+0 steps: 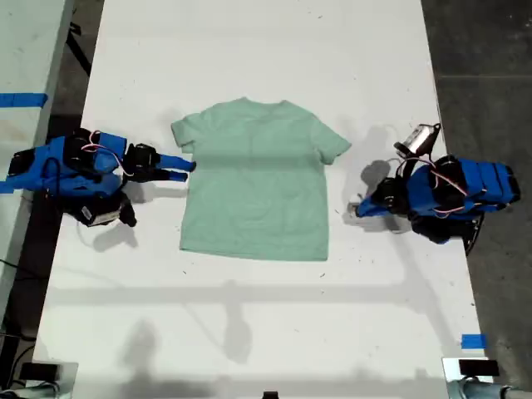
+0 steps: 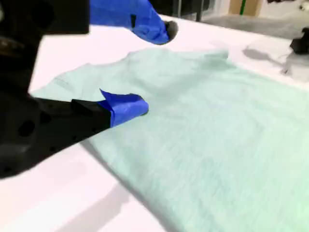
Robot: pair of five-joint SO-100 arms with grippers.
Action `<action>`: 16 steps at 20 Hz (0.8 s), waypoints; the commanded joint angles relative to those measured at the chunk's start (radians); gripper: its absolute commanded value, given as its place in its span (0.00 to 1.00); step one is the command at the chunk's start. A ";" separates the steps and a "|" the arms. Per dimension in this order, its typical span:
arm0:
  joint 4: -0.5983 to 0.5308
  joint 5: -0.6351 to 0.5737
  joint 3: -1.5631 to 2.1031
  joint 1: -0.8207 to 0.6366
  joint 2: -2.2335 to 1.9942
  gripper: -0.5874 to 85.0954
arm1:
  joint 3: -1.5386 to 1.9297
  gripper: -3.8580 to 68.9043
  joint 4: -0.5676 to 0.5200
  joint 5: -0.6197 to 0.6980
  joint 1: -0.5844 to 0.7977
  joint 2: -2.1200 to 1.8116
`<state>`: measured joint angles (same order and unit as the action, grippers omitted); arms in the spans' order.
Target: Fold tshirt
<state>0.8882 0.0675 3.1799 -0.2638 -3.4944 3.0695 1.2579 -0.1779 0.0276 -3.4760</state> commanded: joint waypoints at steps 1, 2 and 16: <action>-0.063 -0.002 0.003 0.075 -0.107 0.21 | -0.057 0.05 -0.005 0.067 0.052 -0.009; -0.031 -0.003 -0.008 0.043 -0.107 0.24 | -0.083 0.05 -0.031 0.107 0.075 -0.009; 0.408 -0.385 -1.193 -0.272 1.172 0.01 | -1.197 0.07 0.230 0.759 0.502 1.132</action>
<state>1.1336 -0.2178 2.3485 -0.4587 -2.6108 2.0877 1.4128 0.4970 0.4679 -2.4651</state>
